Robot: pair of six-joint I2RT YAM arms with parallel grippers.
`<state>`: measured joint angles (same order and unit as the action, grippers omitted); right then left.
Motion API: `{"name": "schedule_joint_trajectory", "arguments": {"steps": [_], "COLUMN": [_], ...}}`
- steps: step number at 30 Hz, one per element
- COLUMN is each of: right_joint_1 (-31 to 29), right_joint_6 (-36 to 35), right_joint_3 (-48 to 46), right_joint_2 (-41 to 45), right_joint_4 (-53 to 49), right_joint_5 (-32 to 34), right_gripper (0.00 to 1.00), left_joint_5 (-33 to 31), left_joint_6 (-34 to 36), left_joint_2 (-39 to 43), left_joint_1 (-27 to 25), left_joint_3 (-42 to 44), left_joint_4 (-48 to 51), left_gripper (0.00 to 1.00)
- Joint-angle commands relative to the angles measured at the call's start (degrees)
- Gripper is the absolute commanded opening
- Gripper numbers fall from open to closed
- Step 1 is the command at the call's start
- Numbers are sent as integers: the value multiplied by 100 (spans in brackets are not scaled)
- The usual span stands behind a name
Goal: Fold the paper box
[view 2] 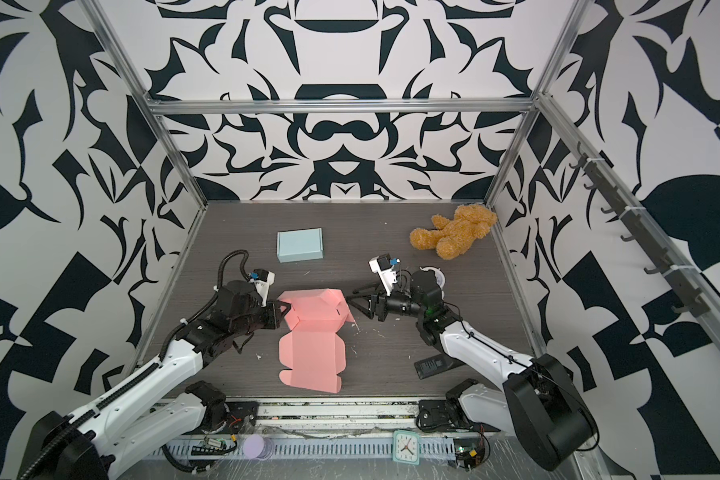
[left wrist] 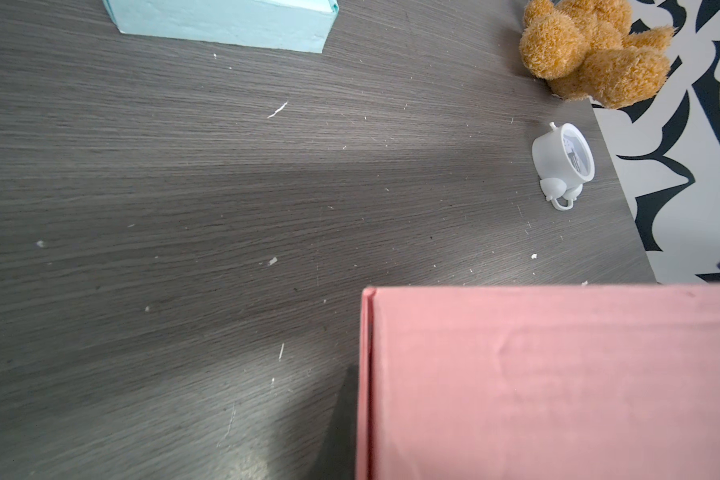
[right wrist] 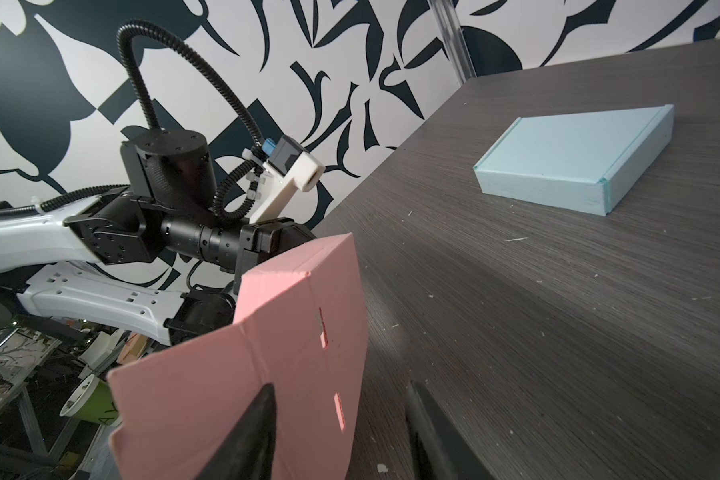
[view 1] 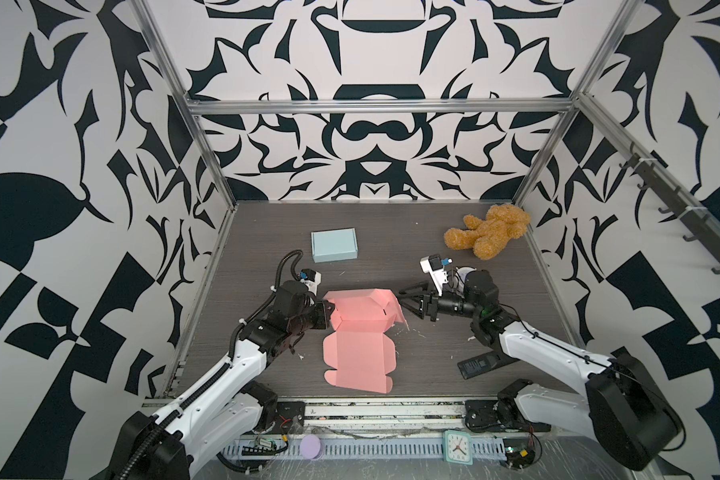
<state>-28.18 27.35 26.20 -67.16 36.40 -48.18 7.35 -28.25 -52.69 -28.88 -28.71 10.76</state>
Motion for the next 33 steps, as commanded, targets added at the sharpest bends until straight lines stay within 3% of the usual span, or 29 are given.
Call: {"name": "schedule_joint_trajectory", "arguments": {"steps": [1,12,25,33], "right_joint_1": [-138,-648,-1595,-2111], "right_joint_6": [4,-708,-1859,-1877], "right_joint_3": [2,212,1109,1648], "right_joint_2": [89,75,147,-197], "right_joint_4": [538,-20,-2433,-3221], "right_joint_5": [-271,-43,2378,3884], "right_gripper": [52,50,34,39], "left_joint_5": [134,72,-302,-574], "left_joint_6": [65,56,-340,-757], "left_joint_2": [4,-57,-434,-635], "left_joint_1": [23,19,16,22], "left_joint_3": [-187,-232,-275,-249], "left_joint_4": [31,101,92,-70], "left_gripper": [0,0,0,0]}}
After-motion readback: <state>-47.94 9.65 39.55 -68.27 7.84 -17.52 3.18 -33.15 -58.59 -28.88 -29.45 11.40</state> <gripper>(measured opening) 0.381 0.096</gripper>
